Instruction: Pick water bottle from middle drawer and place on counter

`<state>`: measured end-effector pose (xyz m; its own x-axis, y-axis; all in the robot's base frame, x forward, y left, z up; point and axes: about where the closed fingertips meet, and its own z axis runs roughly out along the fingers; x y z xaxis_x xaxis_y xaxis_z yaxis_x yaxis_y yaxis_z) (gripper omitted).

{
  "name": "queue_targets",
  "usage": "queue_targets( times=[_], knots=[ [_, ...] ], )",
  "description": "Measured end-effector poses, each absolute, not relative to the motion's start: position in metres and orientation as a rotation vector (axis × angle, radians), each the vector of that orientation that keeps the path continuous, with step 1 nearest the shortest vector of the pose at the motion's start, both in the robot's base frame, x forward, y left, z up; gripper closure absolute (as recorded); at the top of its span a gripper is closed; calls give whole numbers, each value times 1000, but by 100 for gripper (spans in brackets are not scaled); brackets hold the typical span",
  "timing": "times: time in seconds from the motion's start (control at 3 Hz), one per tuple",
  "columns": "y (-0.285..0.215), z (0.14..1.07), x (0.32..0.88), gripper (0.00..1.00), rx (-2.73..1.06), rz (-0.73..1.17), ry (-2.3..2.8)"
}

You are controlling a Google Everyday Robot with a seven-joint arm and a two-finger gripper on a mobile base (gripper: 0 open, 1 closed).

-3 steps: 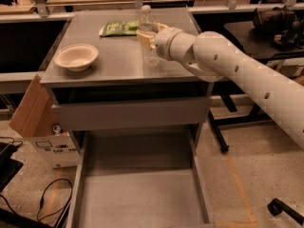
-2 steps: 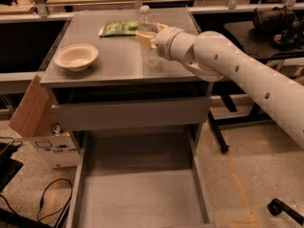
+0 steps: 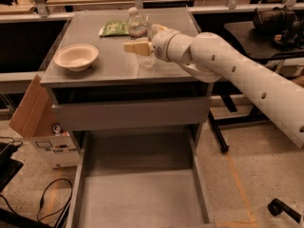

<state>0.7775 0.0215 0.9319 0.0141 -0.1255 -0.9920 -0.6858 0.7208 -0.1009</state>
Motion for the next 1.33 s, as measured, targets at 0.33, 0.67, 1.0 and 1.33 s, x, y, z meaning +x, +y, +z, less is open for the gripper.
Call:
queue_targets(
  times=[0.33, 0.67, 1.0, 1.33],
  knots=[
    [22, 932, 778, 0, -692, 496, 1520],
    [26, 932, 777, 26, -696, 500, 1519],
    [28, 932, 777, 49, -698, 503, 1518],
    [30, 932, 777, 47, -700, 506, 1517]
  ],
)
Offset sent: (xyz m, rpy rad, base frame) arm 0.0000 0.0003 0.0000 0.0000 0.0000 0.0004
